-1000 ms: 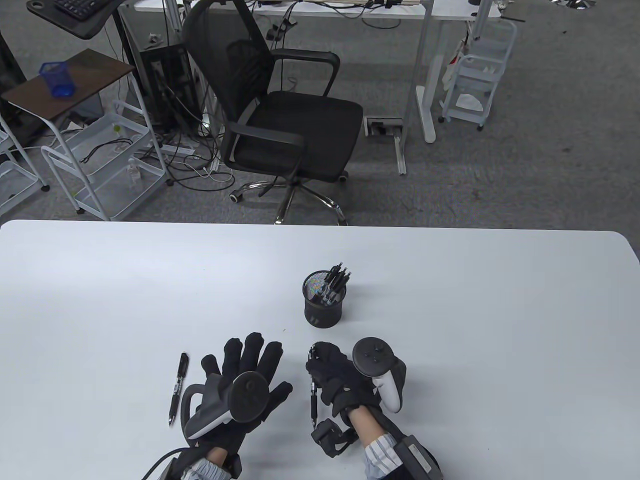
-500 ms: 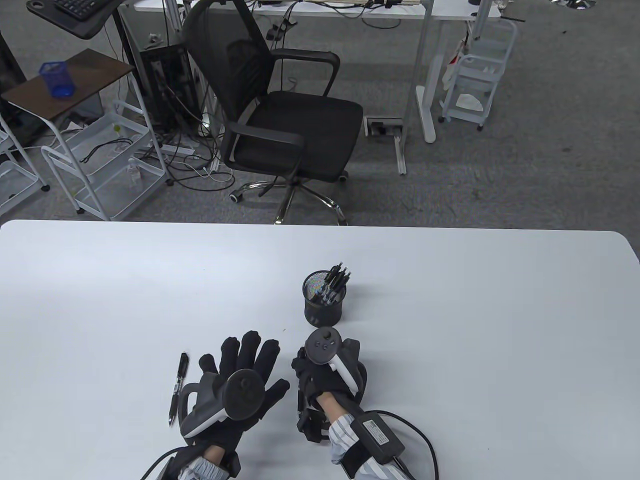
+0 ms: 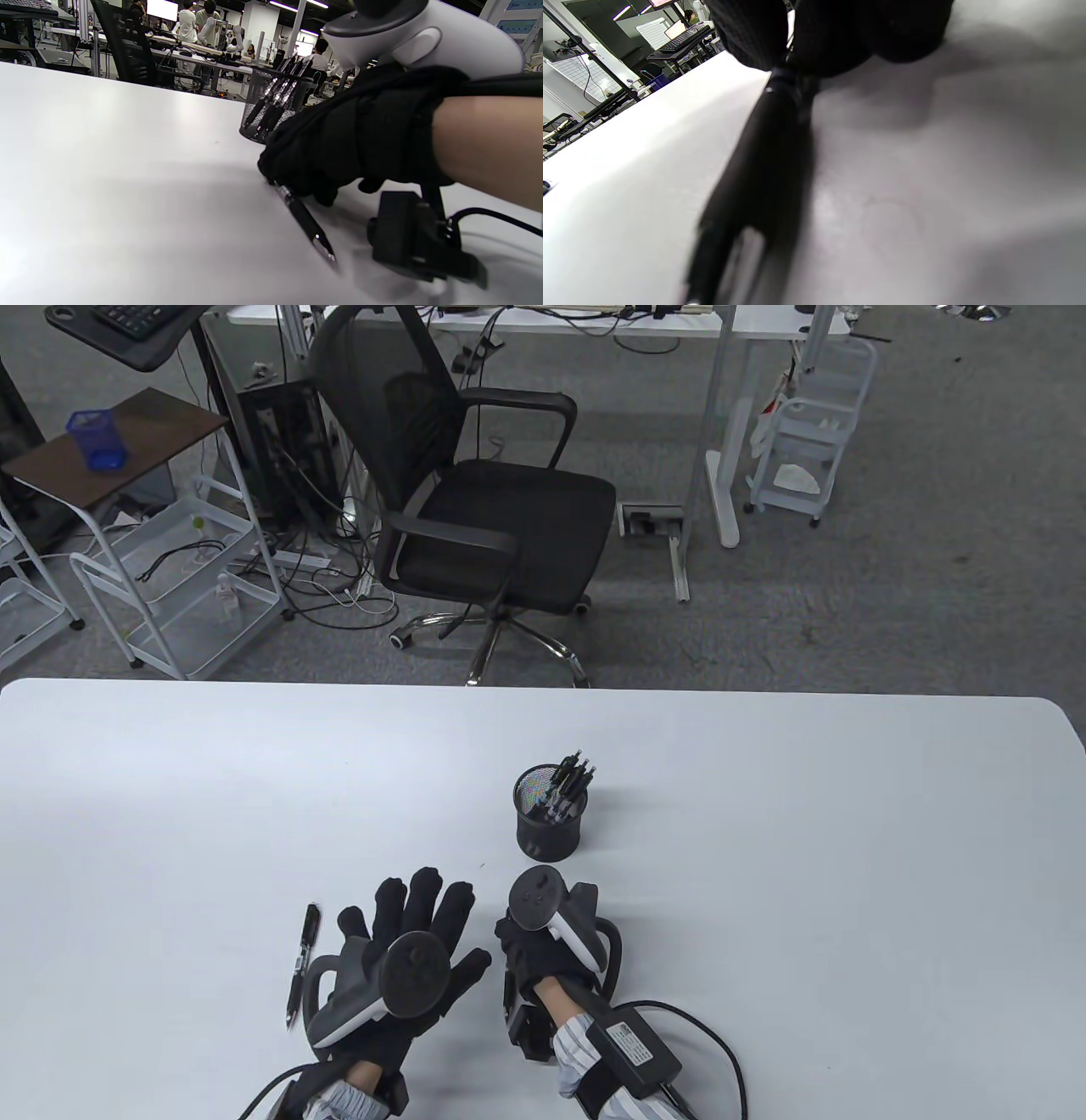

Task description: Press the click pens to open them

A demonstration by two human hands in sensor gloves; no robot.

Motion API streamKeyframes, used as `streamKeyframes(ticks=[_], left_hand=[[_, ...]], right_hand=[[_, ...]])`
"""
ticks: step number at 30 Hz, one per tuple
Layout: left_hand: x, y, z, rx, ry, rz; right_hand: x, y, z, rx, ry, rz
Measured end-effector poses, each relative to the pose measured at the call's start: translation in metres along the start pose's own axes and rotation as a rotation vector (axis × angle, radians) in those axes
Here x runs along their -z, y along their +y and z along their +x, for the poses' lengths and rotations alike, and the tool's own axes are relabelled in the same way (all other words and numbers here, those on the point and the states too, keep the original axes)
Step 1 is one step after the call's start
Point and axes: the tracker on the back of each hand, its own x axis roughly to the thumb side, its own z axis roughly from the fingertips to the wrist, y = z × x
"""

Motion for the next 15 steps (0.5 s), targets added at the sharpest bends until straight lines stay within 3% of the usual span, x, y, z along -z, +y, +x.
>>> streamKeyframes(ticks=[11,15], left_hand=[[0.0,0.0,0.0,0.001,0.001,0.005],[0.0,0.001,-0.001,-0.003,0.003,0.009]], right_hand=[[-0.001,0.001,-0.003,0.018,-0.006,-0.018],[-0.004,-0.011,-0.01,0.221,0.008,0.033]])
